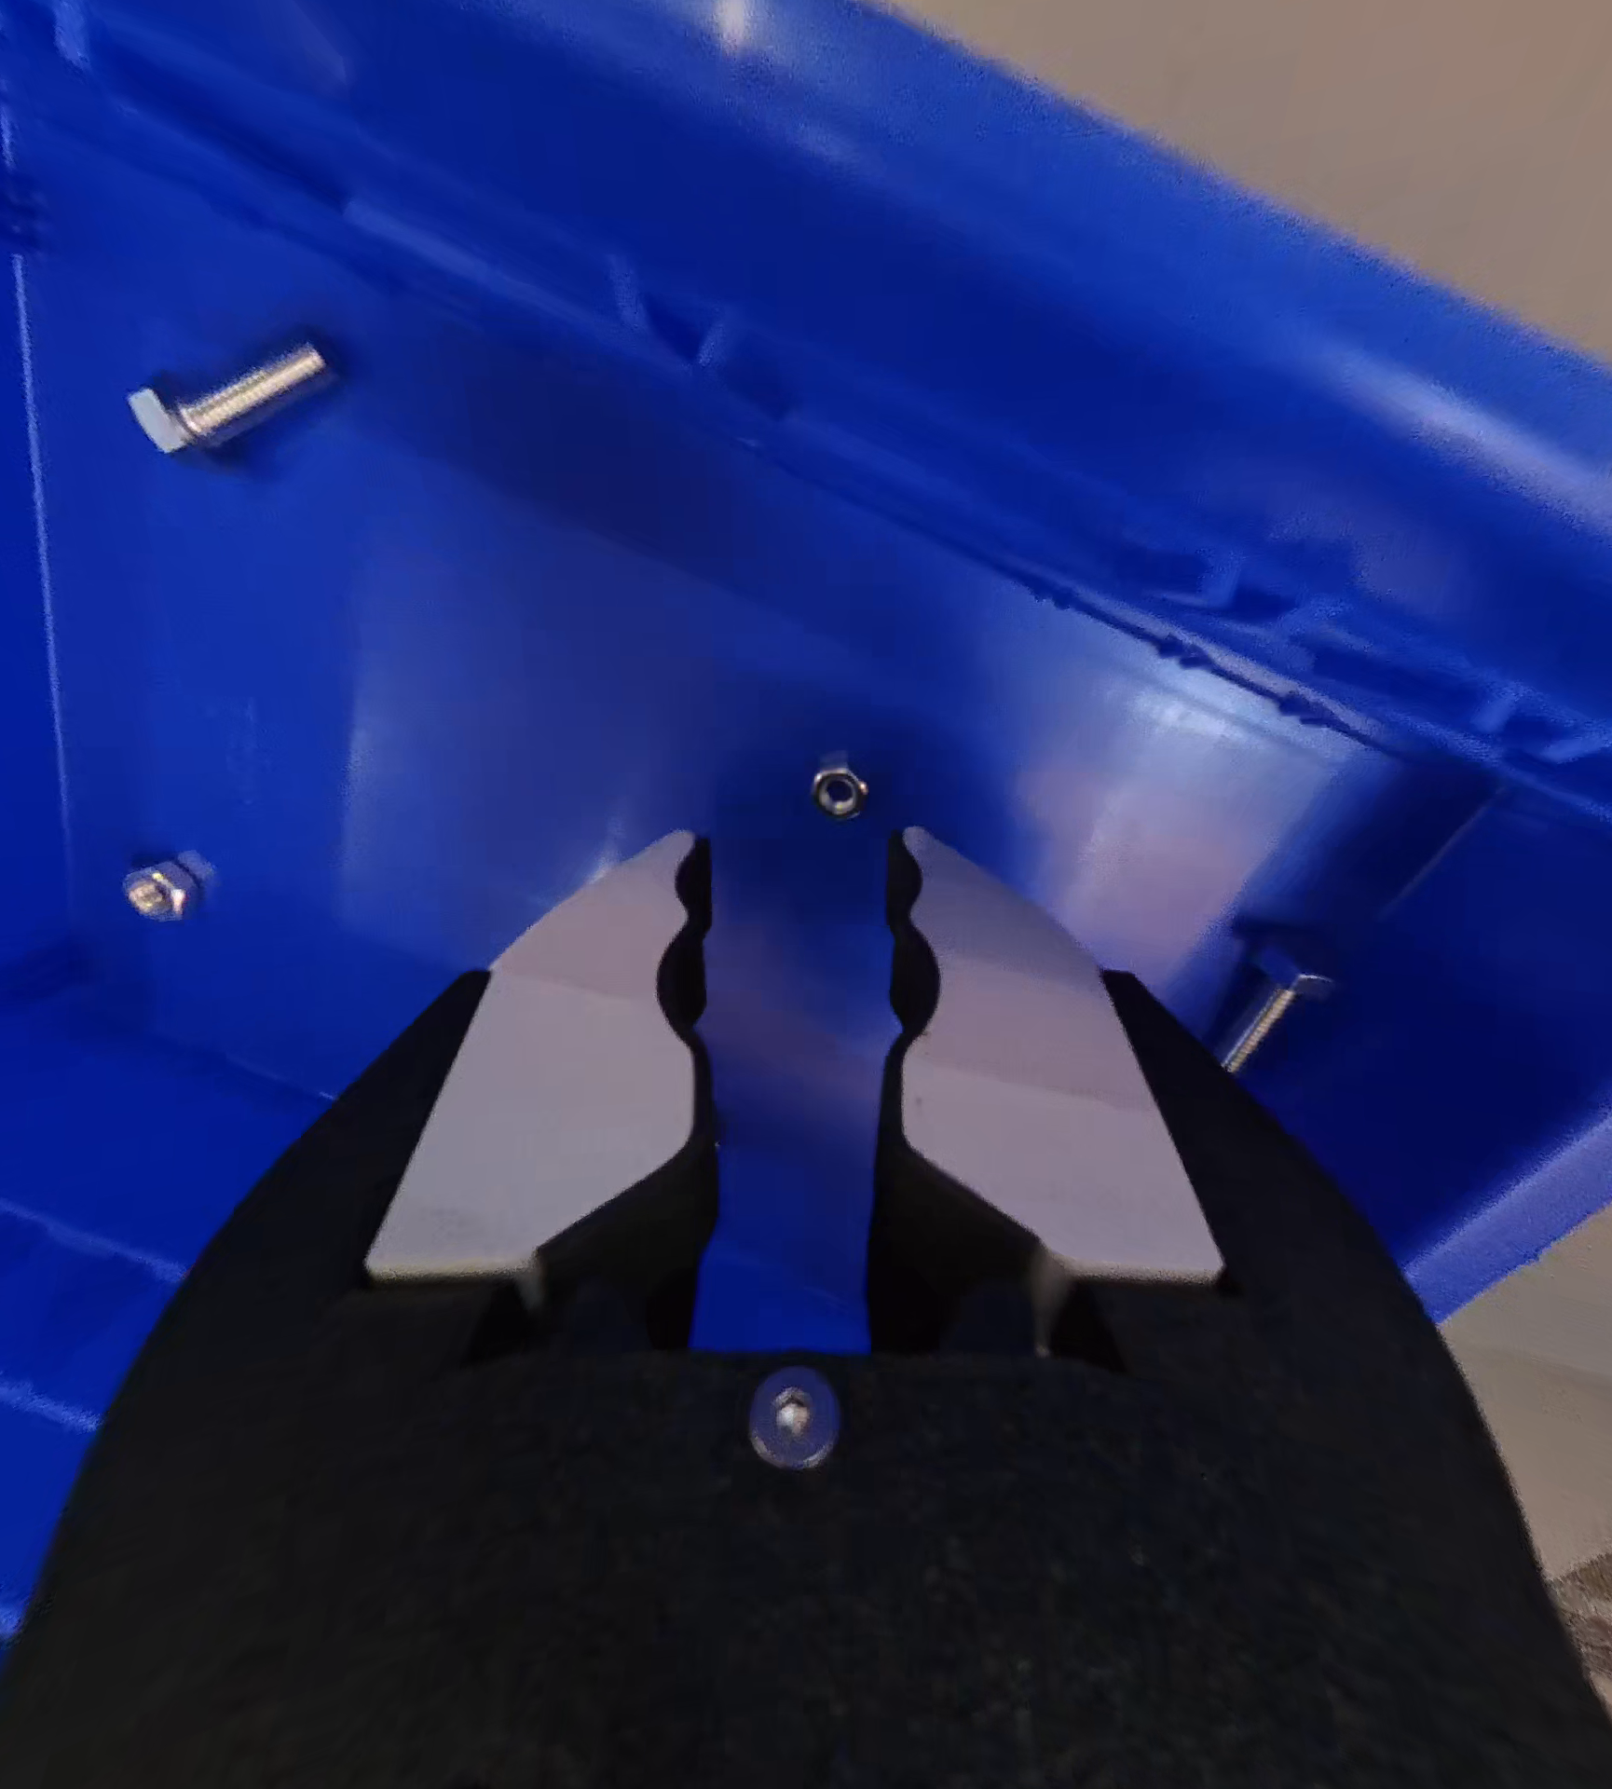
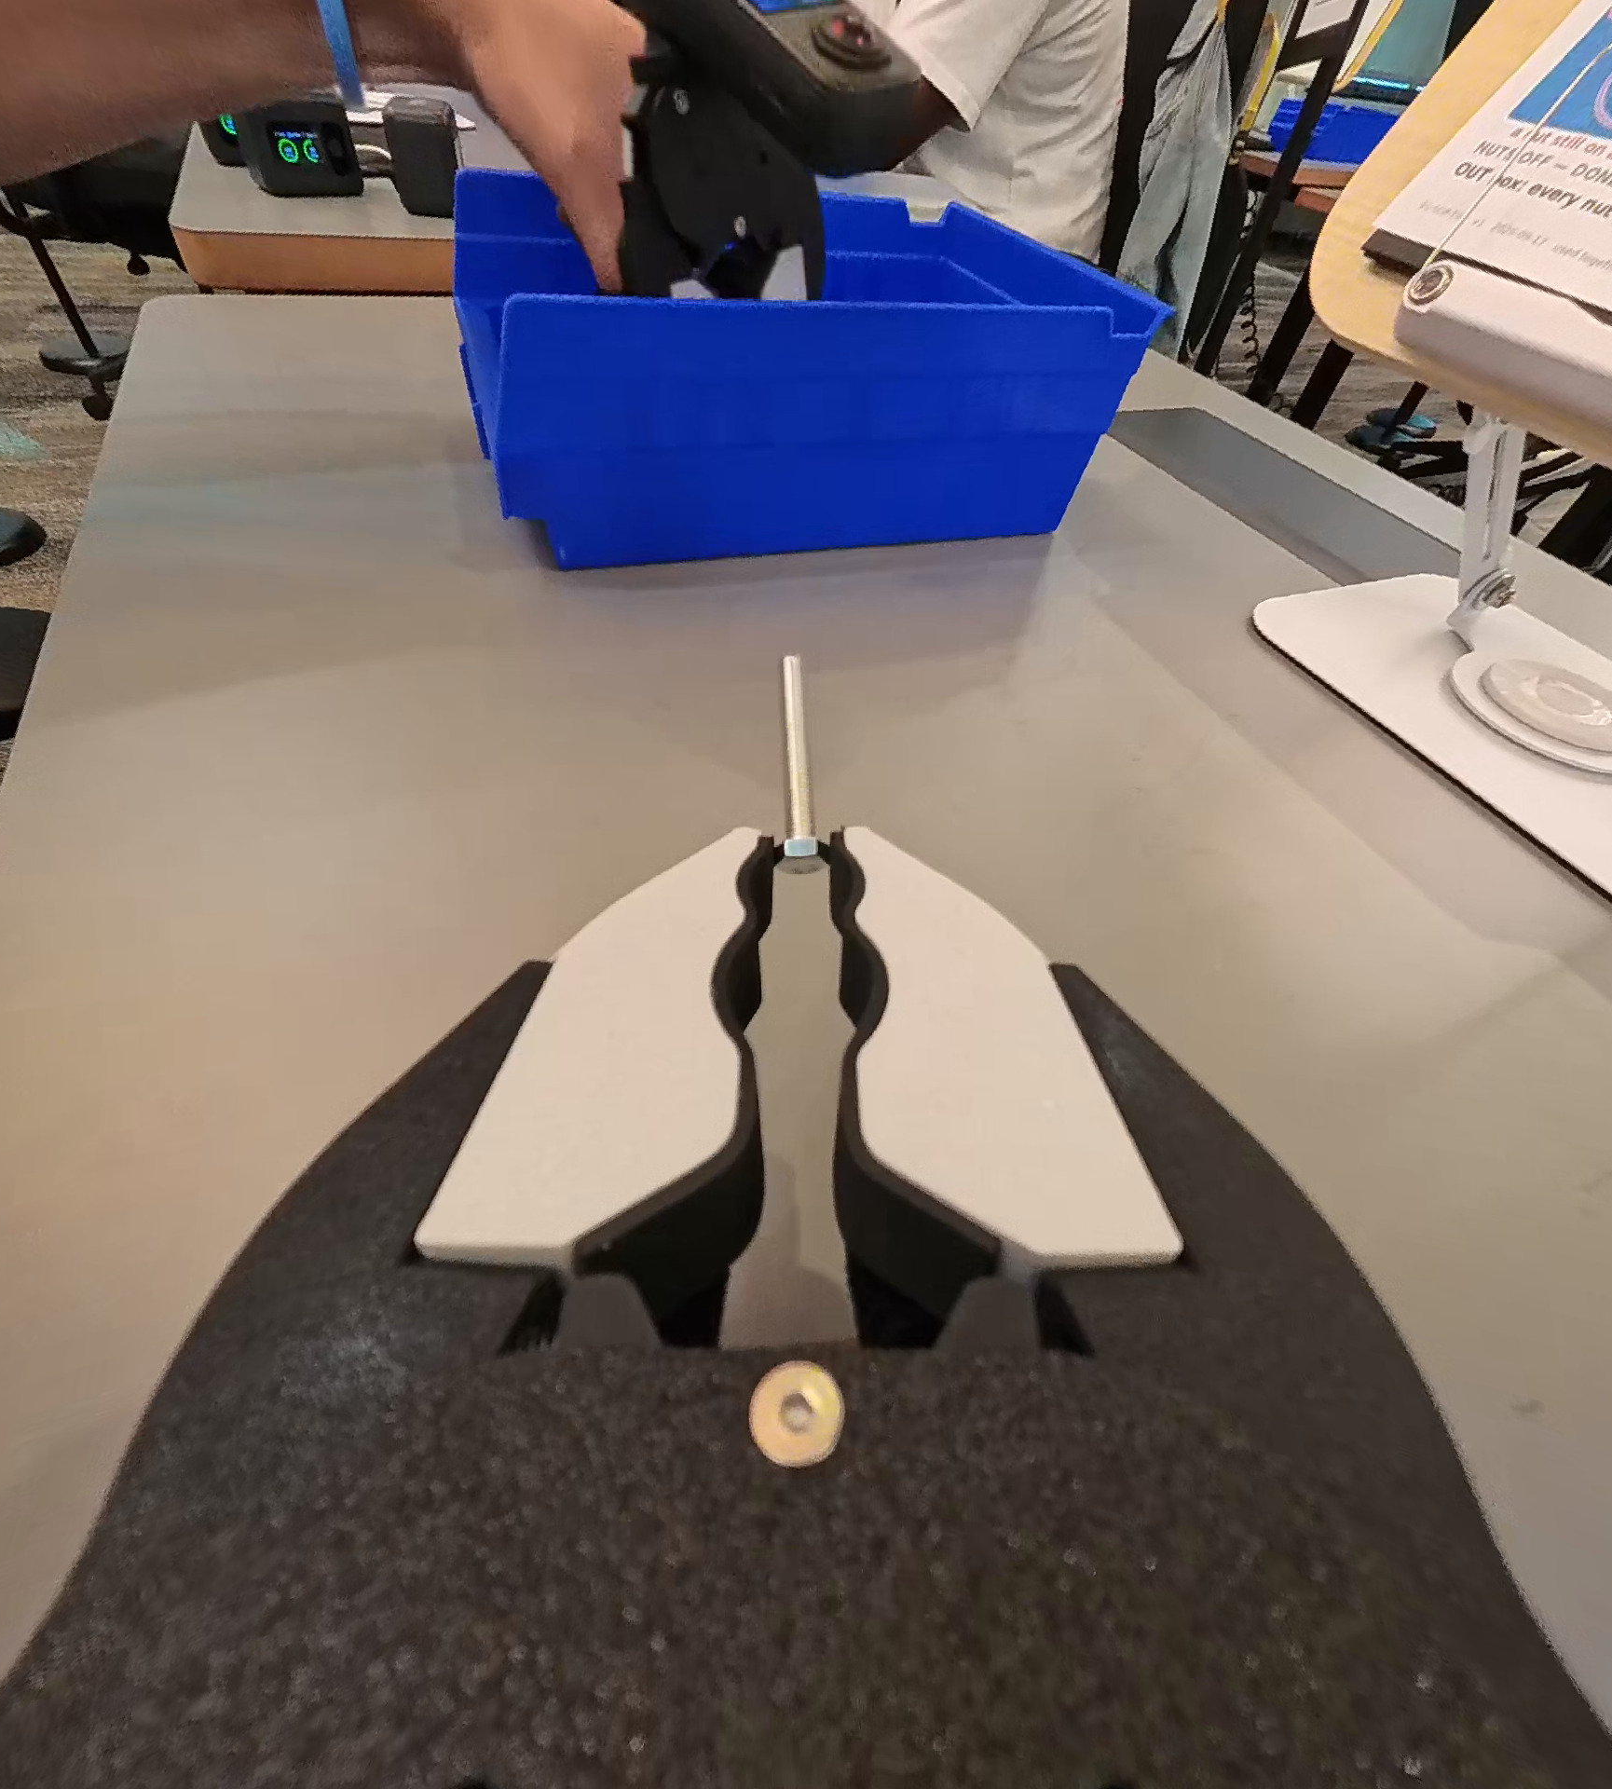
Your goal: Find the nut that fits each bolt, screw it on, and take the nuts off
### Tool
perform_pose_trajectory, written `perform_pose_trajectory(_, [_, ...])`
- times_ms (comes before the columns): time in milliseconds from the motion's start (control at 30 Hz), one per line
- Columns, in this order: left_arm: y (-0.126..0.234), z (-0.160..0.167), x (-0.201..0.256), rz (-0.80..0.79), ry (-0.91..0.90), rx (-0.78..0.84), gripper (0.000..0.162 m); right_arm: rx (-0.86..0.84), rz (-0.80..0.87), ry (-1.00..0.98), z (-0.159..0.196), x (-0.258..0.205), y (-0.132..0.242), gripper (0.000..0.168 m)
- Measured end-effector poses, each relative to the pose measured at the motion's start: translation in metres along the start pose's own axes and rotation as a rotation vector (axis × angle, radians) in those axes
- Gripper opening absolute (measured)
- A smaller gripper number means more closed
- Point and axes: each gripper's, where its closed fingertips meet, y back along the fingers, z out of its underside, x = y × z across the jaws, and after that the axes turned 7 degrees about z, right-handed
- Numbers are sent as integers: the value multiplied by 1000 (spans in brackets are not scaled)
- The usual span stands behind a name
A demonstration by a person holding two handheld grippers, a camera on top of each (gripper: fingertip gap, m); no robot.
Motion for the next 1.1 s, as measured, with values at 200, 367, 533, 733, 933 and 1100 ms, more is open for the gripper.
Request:
perform_pose_trajectory(200, [-3, -10, 2, 71, -10, 46, 30, -4, -13, -18, 0, 0, -1, 11])
perform_pose_trajectory(367, [-4, -7, 8, 123, 11, 51, 10, -8, -19, -25, 1, 0, -1, 11])
perform_pose_trajectory(533, [13, -7, 8, 104, 106, 128, 10, -3, -19, -10, 0, -1, -1, 11])
perform_pose_trajectory(733, [139, -97, 87, 351, 351, 1076, 9, 74, 40, 124, -13, -7, 0, 11])
perform_pose_trajectory(933, [132, -172, 175, 647, 518, 1163, 10, 132, 278, 457, -30, -12, 7, 11])
perform_pose_trajectory(1100, [102, -212, 189, 806, 582, 1025, 10, 167, 381, 632, -32, -11, 15, 11])
